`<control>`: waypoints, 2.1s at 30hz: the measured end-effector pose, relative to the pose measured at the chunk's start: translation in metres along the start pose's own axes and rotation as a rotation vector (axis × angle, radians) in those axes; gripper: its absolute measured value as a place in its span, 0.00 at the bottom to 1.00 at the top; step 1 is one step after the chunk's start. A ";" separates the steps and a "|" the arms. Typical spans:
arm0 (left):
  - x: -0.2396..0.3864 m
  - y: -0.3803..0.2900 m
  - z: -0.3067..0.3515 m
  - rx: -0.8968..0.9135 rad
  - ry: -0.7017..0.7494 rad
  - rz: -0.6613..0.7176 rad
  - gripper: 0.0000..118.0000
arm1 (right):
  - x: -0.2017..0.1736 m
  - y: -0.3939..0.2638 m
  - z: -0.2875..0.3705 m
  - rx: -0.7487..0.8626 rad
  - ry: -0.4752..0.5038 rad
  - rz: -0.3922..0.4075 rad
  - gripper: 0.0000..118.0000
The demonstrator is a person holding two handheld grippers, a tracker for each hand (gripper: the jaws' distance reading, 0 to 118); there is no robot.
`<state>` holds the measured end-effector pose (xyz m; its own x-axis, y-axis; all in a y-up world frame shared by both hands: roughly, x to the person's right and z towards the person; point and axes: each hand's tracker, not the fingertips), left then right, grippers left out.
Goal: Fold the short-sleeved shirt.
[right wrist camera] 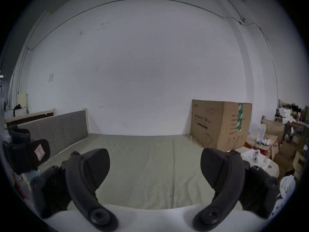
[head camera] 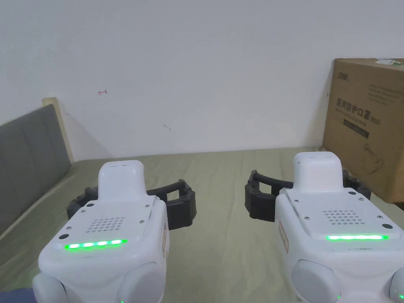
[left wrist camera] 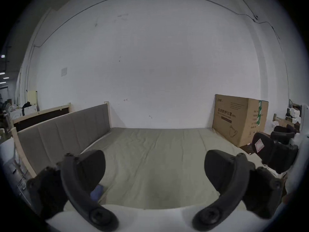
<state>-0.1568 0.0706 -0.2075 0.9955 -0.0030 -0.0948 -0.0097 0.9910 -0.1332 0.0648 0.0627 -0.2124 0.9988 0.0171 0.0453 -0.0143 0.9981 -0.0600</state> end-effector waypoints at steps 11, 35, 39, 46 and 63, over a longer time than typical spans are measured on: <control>0.011 -0.006 0.002 0.032 0.003 -0.121 1.00 | 0.003 -0.004 -0.008 -0.027 0.043 -0.036 0.97; 0.016 0.004 0.001 -0.084 0.042 -0.011 1.00 | 0.004 -0.007 -0.013 -0.054 0.042 -0.035 0.97; 0.014 0.006 -0.001 -0.096 0.025 0.003 1.00 | 0.004 -0.009 -0.015 -0.063 0.046 -0.030 0.97; 0.015 0.001 -0.005 -0.084 0.062 -0.059 1.00 | 0.005 -0.010 -0.015 -0.071 0.047 -0.030 0.97; 0.016 -0.001 -0.006 -0.097 0.029 -0.039 1.00 | 0.004 -0.011 -0.018 -0.079 0.051 -0.026 0.97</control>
<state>-0.1418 0.0684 -0.2149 0.9921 -0.0463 -0.1164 0.0182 0.9725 -0.2324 0.0701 0.0505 -0.2290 0.9999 -0.0136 -0.0027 0.0131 0.9904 -0.1378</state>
